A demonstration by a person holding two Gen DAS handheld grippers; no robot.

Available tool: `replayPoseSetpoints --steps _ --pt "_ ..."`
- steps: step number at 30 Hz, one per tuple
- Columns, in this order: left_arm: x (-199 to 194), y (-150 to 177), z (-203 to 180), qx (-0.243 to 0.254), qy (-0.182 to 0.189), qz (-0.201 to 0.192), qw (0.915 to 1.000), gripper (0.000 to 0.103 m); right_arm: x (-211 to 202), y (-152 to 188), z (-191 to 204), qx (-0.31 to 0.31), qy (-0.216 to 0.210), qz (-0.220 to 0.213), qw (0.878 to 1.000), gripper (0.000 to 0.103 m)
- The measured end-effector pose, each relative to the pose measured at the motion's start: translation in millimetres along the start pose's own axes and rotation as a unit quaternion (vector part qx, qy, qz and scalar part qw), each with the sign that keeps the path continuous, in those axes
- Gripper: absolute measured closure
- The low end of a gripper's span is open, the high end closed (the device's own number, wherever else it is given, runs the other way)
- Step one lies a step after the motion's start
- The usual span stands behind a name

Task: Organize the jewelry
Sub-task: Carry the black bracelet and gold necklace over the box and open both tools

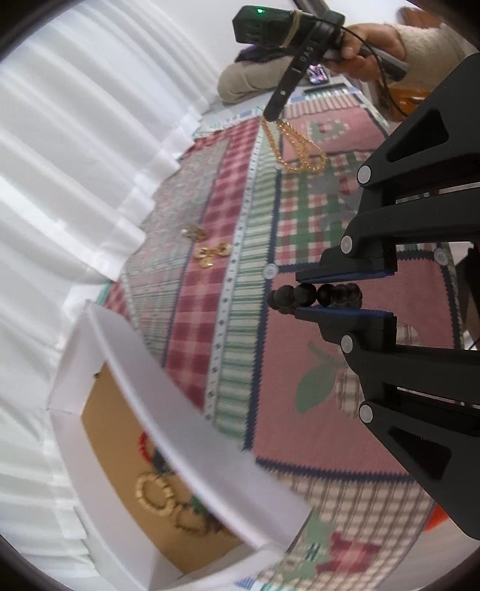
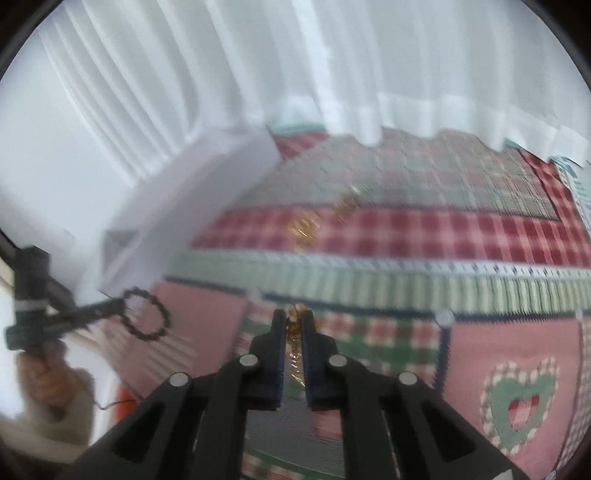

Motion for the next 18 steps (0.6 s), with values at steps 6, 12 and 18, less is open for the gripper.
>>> replayPoseSetpoints --steps 6,12,18 --pt "-63.6 -45.8 25.9 -0.014 -0.008 -0.04 0.999 0.093 -15.9 -58.7 73.0 -0.058 -0.056 -0.038 0.996 0.095" --pt "-100.0 -98.8 84.4 -0.04 -0.071 -0.095 0.9922 0.093 -2.6 -128.2 158.8 -0.114 -0.102 -0.074 0.985 0.095" --pt "-83.2 -126.4 138.5 -0.065 -0.108 -0.094 0.9876 0.093 55.9 -187.9 223.8 -0.131 -0.141 -0.074 0.979 0.095"
Point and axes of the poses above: each gripper's, at about its wrist camera, not at the fingertips, and x roughly the way its jaws point, z to its left, y to its underside, the point moved 7 cm from there along x, roughly the way its jaws point, and after that the axes turned 3 degrees about y, right-handed, at the moved point
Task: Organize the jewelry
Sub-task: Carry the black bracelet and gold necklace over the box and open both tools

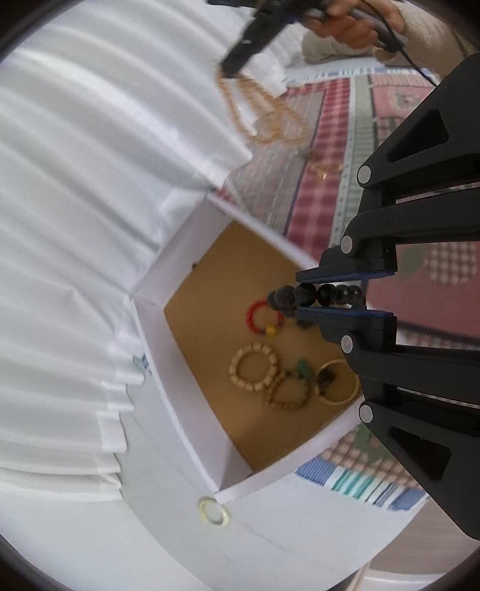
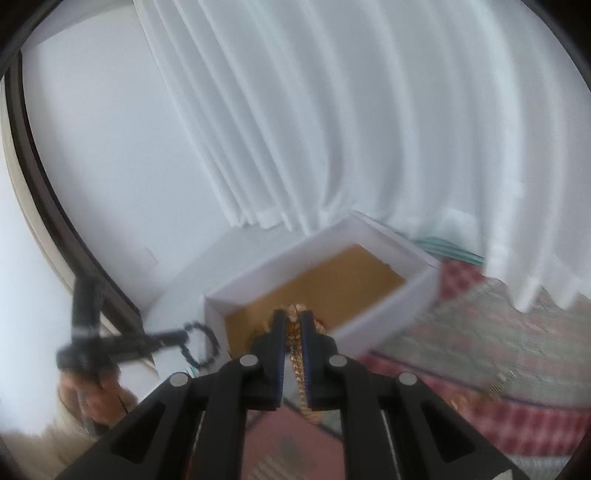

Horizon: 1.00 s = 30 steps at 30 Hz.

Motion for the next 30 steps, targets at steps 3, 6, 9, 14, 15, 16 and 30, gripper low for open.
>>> replayPoseSetpoints --steps 3,6,9,14,15,16,30 --pt "23.3 -8.4 14.7 -0.004 -0.018 0.007 0.9998 0.093 44.1 -15.9 3.7 -0.006 -0.006 0.008 1.0 0.095" --pt "50.0 -19.0 31.9 -0.011 -0.032 0.015 0.9993 0.093 90.5 -25.6 -1.1 -0.007 0.003 0.025 1.0 0.095" --pt "71.7 -29.0 46.1 -0.016 -0.045 0.021 0.9986 0.093 140.3 -26.4 -11.3 -0.01 0.019 0.055 0.998 0.095" --pt "113.6 -31.7 63.9 -0.021 -0.075 0.037 0.9963 0.091 209.7 -3.2 -36.9 -0.013 0.048 0.124 0.991 0.092" --pt "119.4 -30.9 67.2 -0.018 -0.086 0.037 0.9954 0.088 215.9 0.4 -40.5 -0.012 0.054 0.13 0.99 0.092" --pt "123.3 -29.2 71.1 -0.014 -0.106 0.035 0.9937 0.082 219.2 4.1 -44.1 -0.012 0.063 0.135 0.989 0.09" --pt "44.1 22.9 -38.6 0.098 -0.06 -0.048 0.9922 0.018 2.7 16.0 -114.5 -0.071 0.177 0.021 0.981 0.046"
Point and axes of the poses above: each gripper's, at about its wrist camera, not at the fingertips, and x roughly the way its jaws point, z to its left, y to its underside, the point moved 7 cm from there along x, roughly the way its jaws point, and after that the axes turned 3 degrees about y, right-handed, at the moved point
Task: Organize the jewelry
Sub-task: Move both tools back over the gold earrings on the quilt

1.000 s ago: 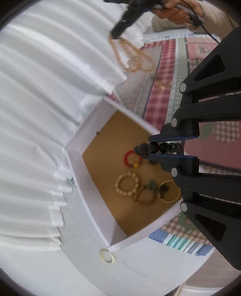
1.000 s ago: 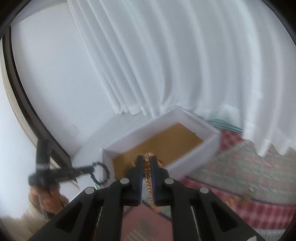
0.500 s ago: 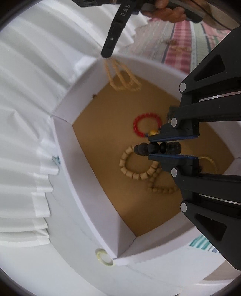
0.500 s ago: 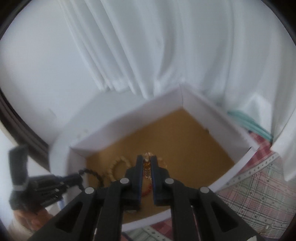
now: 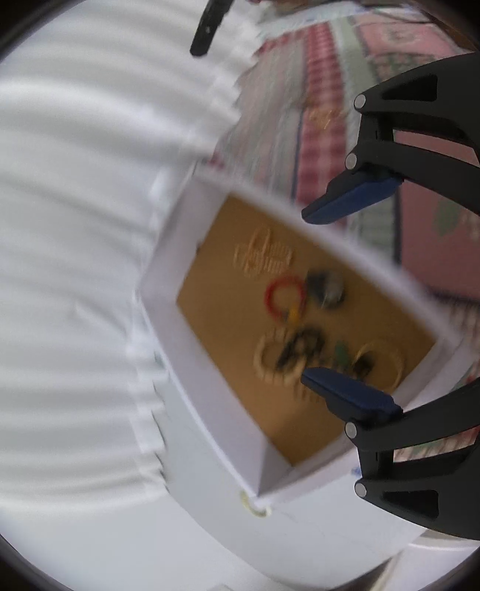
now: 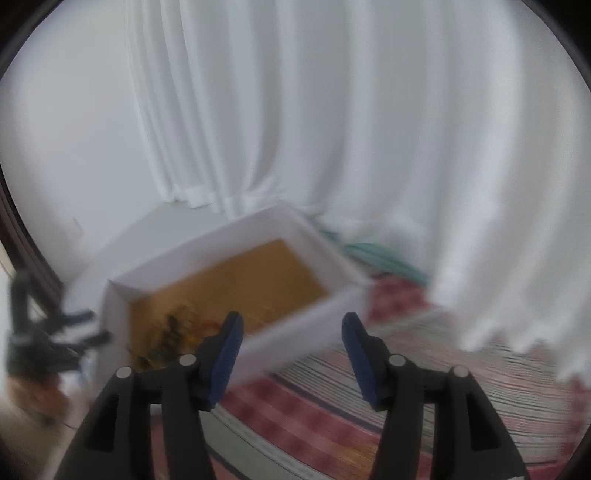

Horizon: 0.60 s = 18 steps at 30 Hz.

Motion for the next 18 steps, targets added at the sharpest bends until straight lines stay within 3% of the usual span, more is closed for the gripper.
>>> replayPoseSetpoints --steps 5,12,15,18 --pt "0.5 48.7 -84.2 0.044 0.062 0.032 0.9966 0.015 -51.7 88.8 -45.5 0.017 0.073 0.004 0.997 0.046" --pt "35.3 135.8 -167.6 0.047 0.104 0.123 0.9858 0.015 -80.0 244.8 -48.0 0.08 0.11 0.054 0.989 0.046" --pt "38.8 162.6 -186.9 0.053 0.094 0.144 0.9837 0.015 -88.3 292.9 -39.3 0.117 0.112 0.066 0.985 0.046" --pt "34.9 170.2 -196.5 0.075 0.078 0.139 0.9843 0.015 -96.5 321.5 -35.5 0.13 0.114 0.075 0.982 0.046"
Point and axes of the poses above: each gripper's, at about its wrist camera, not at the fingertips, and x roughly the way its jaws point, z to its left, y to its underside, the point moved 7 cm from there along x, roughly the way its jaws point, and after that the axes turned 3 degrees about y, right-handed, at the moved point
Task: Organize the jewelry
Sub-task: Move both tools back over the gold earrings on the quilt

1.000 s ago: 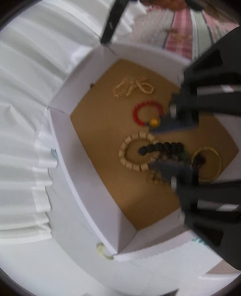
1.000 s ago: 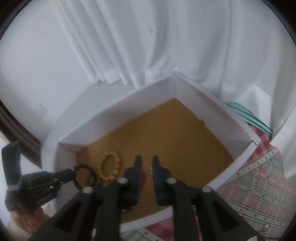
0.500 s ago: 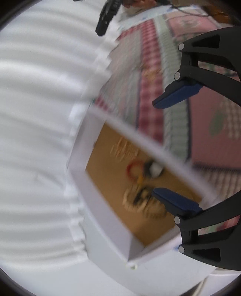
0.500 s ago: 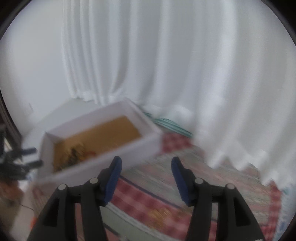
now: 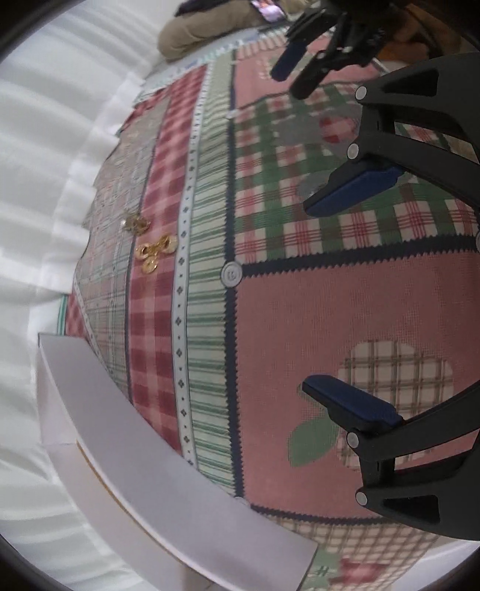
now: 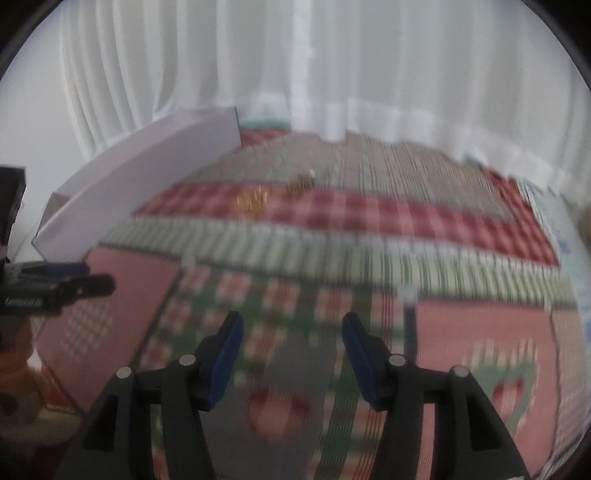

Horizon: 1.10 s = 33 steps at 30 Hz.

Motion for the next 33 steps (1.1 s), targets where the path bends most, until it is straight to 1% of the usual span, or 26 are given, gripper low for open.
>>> replayPoseSetpoints --steps 2,5,10,12,15,18,23,26,28,30,33 --pt "-4.4 -0.3 -4.7 0.013 -0.021 -0.014 0.9996 0.015 -1.9 10.2 -1.0 -0.001 0.006 0.005 1.0 0.046" --pt "-9.5 -2.8 -6.0 0.017 -0.036 -0.029 0.9988 0.015 -2.6 15.0 -1.6 -0.005 0.018 0.003 1.0 0.046" --pt "-13.7 -6.9 0.0 0.023 -0.054 -0.041 0.9974 0.015 -6.9 13.6 6.6 0.0 0.017 -0.007 1.0 0.046" --pt "-11.7 -6.9 0.9 0.023 -0.055 -0.041 0.9974 0.015 -5.2 12.7 8.7 0.0 0.015 -0.006 1.0 0.046" --pt "-5.3 -4.5 4.4 0.021 -0.054 -0.035 0.9977 0.015 -0.7 13.6 13.4 -0.003 0.013 0.001 1.0 0.046" --pt "8.8 2.1 9.1 0.018 -0.05 -0.015 0.9985 0.015 6.2 16.1 18.9 -0.003 0.004 0.015 1.0 0.046" --pt "29.9 5.6 7.7 0.023 -0.034 0.017 0.999 0.015 22.2 16.2 23.7 0.015 -0.031 0.05 0.998 0.046" --pt "37.7 -12.2 0.3 0.045 -0.021 0.021 0.9985 0.015 38.2 2.2 19.8 0.019 -0.048 0.074 0.996 0.046" --pt "43.0 -28.8 -6.4 0.061 -0.012 0.022 0.9978 0.015 47.0 -11.8 13.9 0.018 -0.048 0.078 0.996 0.046" --pt "52.1 -52.1 -14.7 0.069 0.0 0.018 0.9974 0.015 54.7 -26.5 4.8 0.023 -0.036 0.075 0.996 0.046" --pt "73.1 -86.5 -22.1 0.055 0.011 0.011 0.9983 0.015 58.6 -40.1 -8.5 0.051 -0.032 0.06 0.996 0.046"
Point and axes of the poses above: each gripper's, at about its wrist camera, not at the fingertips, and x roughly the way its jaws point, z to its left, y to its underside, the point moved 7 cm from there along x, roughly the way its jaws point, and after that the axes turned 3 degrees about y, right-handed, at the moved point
